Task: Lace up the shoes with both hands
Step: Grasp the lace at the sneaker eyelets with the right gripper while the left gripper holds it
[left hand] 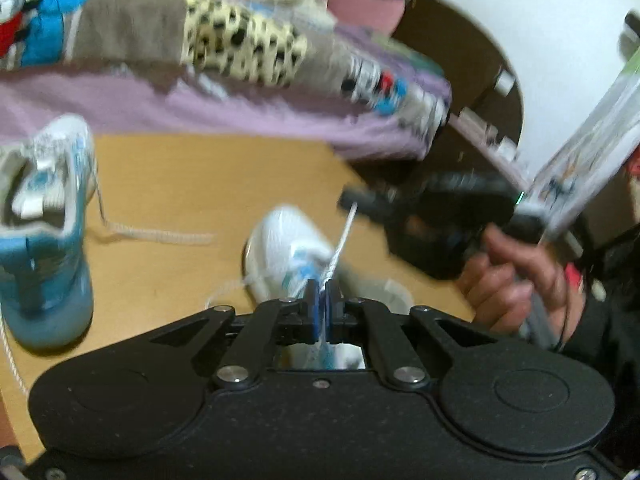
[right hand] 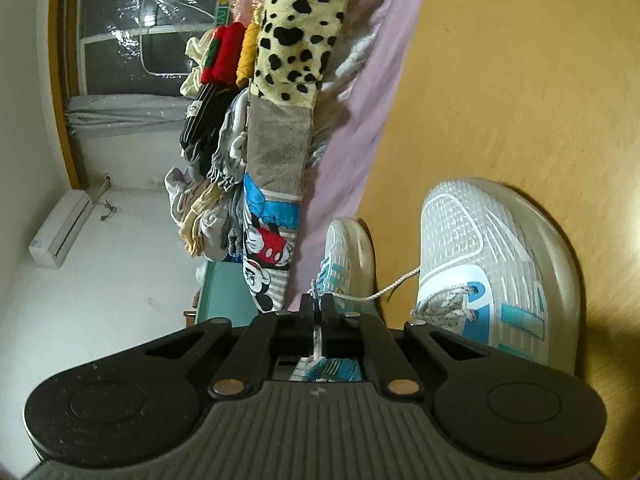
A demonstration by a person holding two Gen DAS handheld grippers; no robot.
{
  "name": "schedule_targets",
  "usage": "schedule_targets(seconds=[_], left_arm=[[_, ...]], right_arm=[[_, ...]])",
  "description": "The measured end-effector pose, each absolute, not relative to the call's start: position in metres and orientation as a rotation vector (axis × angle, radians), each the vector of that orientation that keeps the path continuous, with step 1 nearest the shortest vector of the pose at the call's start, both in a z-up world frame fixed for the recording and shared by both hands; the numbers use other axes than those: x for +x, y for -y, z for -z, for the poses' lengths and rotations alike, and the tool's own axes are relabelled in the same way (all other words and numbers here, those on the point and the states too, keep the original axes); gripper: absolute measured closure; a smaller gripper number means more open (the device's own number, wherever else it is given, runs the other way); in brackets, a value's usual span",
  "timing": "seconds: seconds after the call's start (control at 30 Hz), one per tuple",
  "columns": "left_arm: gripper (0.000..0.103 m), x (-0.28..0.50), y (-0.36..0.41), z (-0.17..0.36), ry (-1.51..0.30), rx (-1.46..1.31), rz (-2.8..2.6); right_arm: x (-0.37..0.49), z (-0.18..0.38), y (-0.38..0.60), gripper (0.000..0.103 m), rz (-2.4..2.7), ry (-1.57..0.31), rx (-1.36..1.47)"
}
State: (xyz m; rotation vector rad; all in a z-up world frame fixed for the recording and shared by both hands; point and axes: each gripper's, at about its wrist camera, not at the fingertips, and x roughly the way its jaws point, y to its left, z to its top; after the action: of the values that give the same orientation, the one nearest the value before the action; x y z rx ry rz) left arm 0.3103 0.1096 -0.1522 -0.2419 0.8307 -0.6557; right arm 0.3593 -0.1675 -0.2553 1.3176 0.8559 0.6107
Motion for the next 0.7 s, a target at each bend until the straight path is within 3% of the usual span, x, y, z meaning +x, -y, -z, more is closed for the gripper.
schedule_targets(seconds=[0.3,0.7], left_arm=[[0.101,0.312,-0.097,0.147,-0.788,-0.221,0.641],[0.101,0.316,-0.088,0.148,-0.777,-0.229,0.635]], right_arm=[[0.359,0.217,0.137,0.098,-0.738,-0.860,0.888],[0.354,0.212,0.120,0.097,-0.853,-0.901,0.832]])
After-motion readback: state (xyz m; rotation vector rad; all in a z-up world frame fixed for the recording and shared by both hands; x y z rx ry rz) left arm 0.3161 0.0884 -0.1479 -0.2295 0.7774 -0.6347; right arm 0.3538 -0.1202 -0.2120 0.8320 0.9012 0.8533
